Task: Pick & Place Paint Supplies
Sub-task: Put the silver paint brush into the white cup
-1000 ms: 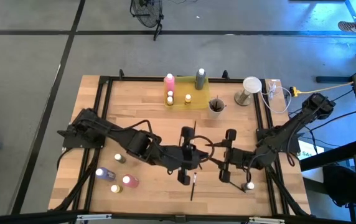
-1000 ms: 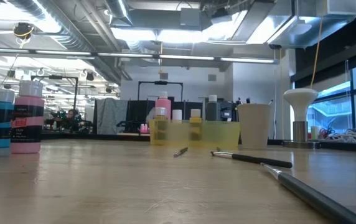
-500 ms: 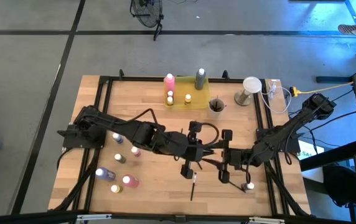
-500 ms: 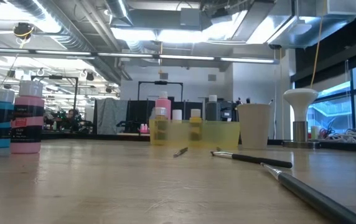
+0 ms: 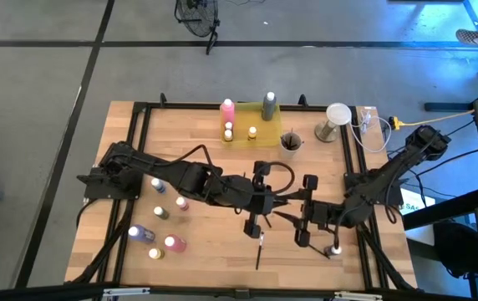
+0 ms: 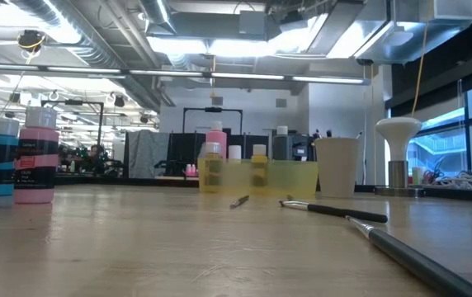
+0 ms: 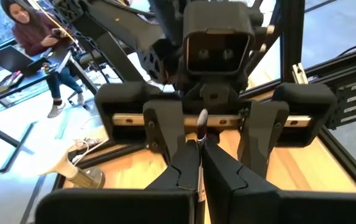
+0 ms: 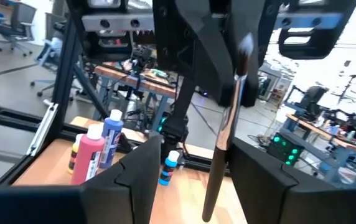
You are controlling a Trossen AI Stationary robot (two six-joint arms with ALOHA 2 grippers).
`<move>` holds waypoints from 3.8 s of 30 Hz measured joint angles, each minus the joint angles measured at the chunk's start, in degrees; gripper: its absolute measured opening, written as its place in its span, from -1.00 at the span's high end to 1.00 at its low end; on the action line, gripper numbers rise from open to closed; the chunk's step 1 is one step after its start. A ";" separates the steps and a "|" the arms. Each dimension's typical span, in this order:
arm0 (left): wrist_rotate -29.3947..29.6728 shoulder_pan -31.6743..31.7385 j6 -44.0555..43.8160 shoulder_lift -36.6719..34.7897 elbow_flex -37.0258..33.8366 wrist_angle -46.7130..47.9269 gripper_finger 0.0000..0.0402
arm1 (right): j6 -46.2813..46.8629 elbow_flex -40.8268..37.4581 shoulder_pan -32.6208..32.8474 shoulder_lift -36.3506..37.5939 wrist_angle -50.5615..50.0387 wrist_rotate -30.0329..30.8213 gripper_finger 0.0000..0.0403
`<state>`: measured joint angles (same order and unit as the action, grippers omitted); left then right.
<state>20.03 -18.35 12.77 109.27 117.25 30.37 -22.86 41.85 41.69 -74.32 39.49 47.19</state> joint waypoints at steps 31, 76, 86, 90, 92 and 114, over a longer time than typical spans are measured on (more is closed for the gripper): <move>-0.43 0.07 -1.34 0.04 -0.94 -2.29 0.99 | 1.41 0.00 0.22 0.00 0.65 1.72 0.49; 59.34 -5.38 9.38 -6.55 -0.83 24.19 0.26 | -3.86 -0.07 10.95 10.59 -1.56 42.54 0.90; 46.22 7.00 -29.99 -11.69 -5.21 58.38 0.28 | -7.12 -0.04 15.29 27.65 -5.91 42.80 0.90; 46.13 10.71 -27.46 -16.15 -14.42 56.27 0.29 | -2.95 -1.78 13.58 33.72 -13.69 41.72 0.90; 45.70 12.57 -28.22 -18.12 -20.04 54.47 0.29 | 0.17 -3.38 12.76 37.37 -17.19 39.63 0.90; -5.83 25.14 -9.51 -42.32 -77.04 -30.25 0.57 | 27.22 -21.61 -19.35 50.04 -34.14 10.06 0.90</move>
<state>14.20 6.79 3.26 66.96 40.21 0.12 4.35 20.24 22.34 -24.28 5.35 57.25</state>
